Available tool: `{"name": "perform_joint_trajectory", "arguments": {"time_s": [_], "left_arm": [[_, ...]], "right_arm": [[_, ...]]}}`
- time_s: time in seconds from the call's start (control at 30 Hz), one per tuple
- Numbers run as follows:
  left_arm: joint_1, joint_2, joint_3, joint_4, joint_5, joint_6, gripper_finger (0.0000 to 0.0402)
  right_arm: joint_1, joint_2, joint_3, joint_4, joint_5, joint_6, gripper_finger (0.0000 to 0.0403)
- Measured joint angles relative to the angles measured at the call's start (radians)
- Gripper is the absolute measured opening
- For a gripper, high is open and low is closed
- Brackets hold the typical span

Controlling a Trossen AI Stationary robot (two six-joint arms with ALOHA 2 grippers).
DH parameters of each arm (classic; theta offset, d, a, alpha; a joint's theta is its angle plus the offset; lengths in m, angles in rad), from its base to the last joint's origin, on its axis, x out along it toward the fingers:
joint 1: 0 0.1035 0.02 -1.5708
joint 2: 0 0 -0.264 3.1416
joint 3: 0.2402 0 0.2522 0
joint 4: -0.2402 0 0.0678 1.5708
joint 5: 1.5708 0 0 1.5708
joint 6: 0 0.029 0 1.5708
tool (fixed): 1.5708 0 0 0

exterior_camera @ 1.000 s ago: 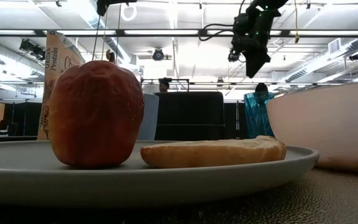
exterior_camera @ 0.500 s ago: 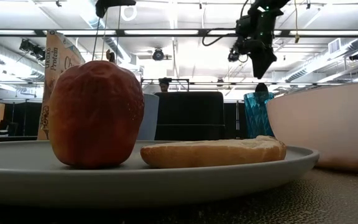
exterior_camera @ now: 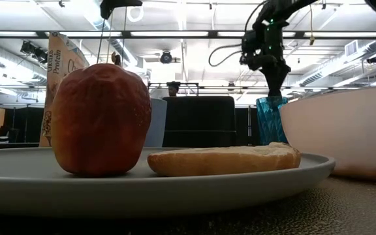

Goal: Arrange a breakfast setting
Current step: Put the black spoon from the blue cup on the brown placemat

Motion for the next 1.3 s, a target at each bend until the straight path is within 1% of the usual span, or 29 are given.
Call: {"name": "perform_joint_trajectory", "arguments": {"time_s": [0.13, 0.33, 0.7, 0.93, 1.1, 1.3], "left_arm": [[0.000, 0.000, 0.000, -0.005, 0.002, -0.009, 0.0172], [-0.001, 0.000, 0.000, -0.015, 0.002, -0.023, 0.0172], [-0.001, 0.000, 0.000, -0.017, 0.001, -0.023, 0.0172], [-0.001, 0.000, 0.000, -0.017, 0.001, -0.022, 0.0172], [-0.001, 0.000, 0.000, -0.017, 0.000, -0.012, 0.0172], [-0.001, 0.000, 0.000, -0.017, 0.000, -0.011, 0.0172]], "right_arm": [[0.009, 0.024, -0.001, -0.021, 0.029, 0.021, 0.0211], [0.010, 0.024, -0.001, -0.015, -0.004, 0.021, 0.0207], [0.010, 0.024, -0.001, -0.015, -0.023, 0.032, 0.0153], [0.019, 0.023, -0.001, -0.020, -0.022, 0.051, 0.0140], [0.034, 0.023, -0.001, -0.015, 0.032, 0.076, 0.0132], [0.047, 0.023, -0.001, -0.011, 0.041, 0.079, 0.0117]]}}
